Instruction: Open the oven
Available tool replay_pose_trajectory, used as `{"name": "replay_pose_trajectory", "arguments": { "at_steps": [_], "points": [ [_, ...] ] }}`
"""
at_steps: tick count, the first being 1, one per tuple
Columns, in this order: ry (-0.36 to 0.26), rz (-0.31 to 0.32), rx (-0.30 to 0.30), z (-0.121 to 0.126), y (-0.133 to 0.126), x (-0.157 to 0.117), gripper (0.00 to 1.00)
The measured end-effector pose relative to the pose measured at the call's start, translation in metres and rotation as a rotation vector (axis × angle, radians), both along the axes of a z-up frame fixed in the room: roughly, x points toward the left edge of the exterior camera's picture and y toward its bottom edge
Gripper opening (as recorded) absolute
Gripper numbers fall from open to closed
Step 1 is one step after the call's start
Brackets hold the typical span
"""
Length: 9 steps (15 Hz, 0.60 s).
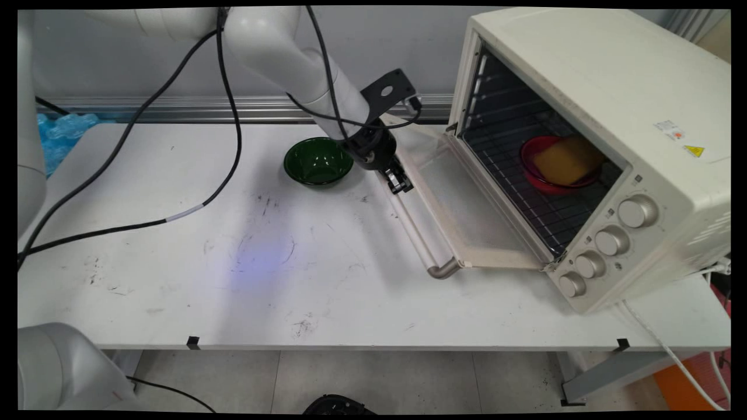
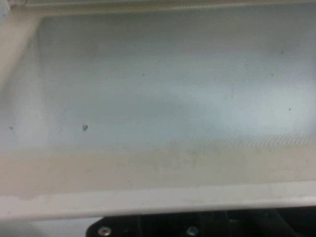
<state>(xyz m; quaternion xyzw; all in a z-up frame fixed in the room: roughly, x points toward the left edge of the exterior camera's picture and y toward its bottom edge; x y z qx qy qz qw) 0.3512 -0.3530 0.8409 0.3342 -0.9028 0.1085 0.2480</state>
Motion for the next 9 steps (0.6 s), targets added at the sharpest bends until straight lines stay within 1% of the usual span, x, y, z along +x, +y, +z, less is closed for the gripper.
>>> {"name": "replay_pose_trajectory", "arguments": {
  "at_steps": [4,9],
  "points": [
    [0.002,0.003,0.000,-0.009,0.006,0.009,0.00],
    [0.008,0.005,-0.010,-0.013,0.017,0.021,0.00]
  ]
}}
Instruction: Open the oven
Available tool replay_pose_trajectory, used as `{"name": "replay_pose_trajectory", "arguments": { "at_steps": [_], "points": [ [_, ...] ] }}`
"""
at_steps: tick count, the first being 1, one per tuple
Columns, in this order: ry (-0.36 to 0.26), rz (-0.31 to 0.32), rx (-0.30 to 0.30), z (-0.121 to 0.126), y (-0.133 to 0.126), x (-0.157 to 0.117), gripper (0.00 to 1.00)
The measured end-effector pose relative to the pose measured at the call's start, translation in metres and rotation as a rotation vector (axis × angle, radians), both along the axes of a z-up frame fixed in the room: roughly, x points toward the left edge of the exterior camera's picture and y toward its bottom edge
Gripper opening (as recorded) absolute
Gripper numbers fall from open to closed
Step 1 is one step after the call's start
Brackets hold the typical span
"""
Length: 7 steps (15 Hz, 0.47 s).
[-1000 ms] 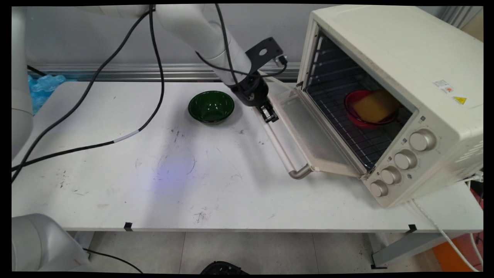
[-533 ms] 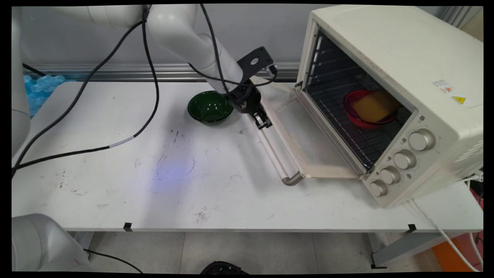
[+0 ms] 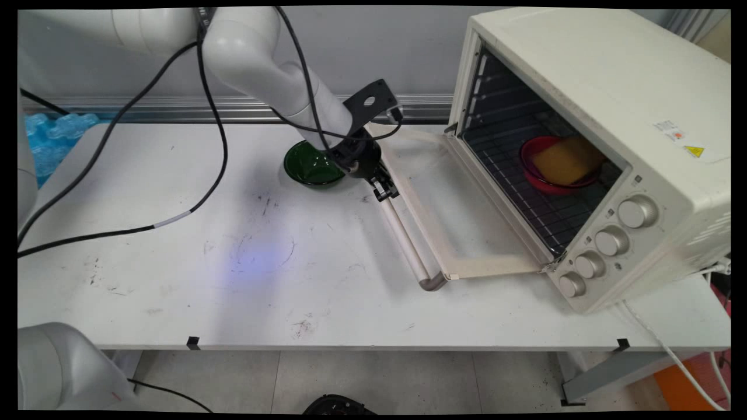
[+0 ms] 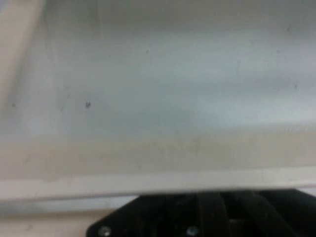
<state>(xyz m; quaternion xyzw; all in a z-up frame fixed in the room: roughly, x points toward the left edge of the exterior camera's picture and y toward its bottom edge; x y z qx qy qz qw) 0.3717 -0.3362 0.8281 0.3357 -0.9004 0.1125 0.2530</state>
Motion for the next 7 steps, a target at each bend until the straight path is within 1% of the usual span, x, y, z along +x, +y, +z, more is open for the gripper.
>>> {"name": "replay_pose_trajectory", "arguments": {
  "at_steps": [7],
  "points": [
    [0.002,0.005,-0.013,0.001,0.022,0.019,0.00]
  ]
}}
